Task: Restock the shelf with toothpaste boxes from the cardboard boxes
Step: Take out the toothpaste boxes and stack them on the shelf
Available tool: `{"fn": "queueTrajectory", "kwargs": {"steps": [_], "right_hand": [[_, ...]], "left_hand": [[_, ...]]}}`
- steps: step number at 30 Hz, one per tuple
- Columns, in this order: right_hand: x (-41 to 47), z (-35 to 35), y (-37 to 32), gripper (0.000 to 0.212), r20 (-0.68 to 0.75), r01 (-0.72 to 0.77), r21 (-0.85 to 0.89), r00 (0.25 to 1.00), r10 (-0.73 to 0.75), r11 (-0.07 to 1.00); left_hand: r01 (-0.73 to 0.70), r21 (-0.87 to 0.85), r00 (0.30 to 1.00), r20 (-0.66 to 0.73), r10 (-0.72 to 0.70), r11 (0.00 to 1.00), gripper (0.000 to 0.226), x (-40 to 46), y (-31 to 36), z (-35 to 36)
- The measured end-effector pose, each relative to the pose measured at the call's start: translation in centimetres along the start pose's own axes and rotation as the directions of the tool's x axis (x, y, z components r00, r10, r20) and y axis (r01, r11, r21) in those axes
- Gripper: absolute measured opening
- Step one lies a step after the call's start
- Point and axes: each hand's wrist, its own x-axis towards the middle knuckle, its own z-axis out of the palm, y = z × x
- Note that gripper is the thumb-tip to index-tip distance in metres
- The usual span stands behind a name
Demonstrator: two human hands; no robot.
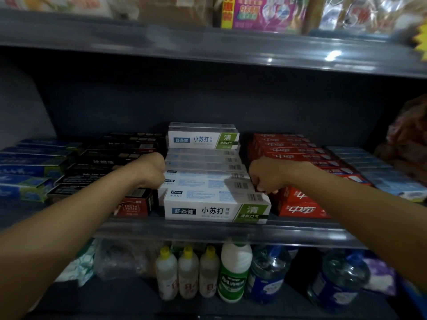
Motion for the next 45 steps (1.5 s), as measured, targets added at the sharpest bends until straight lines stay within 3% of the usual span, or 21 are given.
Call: {"fn": "queueTrajectory", "kwargs": {"steps": [5,8,11,19,23,28,32,35,41,45], "right_hand": [[-1.7,0.7,-0.1,0.017,0.100,-0.001,-0.046,0.995,0.005,0.999],[-2.2,1.2,-0.3,0.027,0.121,0.009,0.024,0.993,-0.011,1.000],[-2.8,1.5,-0.5,0.036,0.085,-0.009,0.105,0.996,0.000,0.994],[-3.1,2.1,-1.1,0.034,-0.018,-0.008,0.273,1.000,0.013,0.962],[-3.3,2.3,-1.3,0.039,-0.032,-0.012,0.407,0.999,0.028,0.913],[-3.3,1.9,-1.1,0.038,0.024,-0.036,0.380,0.999,0.029,0.924],[-2.7,1.8,-1.3,0.049,0.061,-0.047,0.314,0.998,0.029,0.948],[-2.1,1.9,-1.3,0.046,0.046,-0.036,0.320,0.999,0.022,0.947],[-2.1,1.9,-0.9,0.047,0.059,-0.040,0.358,0.998,0.020,0.933],[-1.9,0.2,-0.4,0.048,0.143,-0.063,0.337,0.990,0.015,0.939]], "left_hand": [[-0.013,0.039,0.999,0.032,0.012,0.999,0.019,-1.0,-0.1,-0.1],[-0.020,0.049,0.999,0.048,0.018,0.999,0.023,-1.4,-0.1,0.2],[-0.033,0.035,0.998,0.056,0.031,0.999,0.025,-1.6,-0.1,0.3],[-0.030,0.019,0.999,0.041,0.029,0.999,0.027,-1.4,-0.2,0.6],[-0.024,-0.020,0.986,0.167,0.027,1.000,0.047,-1.1,-0.8,0.2],[-0.074,0.152,0.975,0.220,0.039,0.986,0.032,-2.8,0.5,-0.1],[-0.114,0.330,0.991,0.107,0.083,0.937,0.035,-3.6,1.2,0.8],[-0.115,0.330,0.993,0.056,0.102,0.937,0.034,-2.8,0.8,0.9],[-0.124,0.339,0.991,0.091,0.098,0.933,0.035,-2.6,0.8,1.0],[-0.092,0.130,0.976,0.208,0.064,0.987,0.033,-1.6,0.2,-0.9]]}}
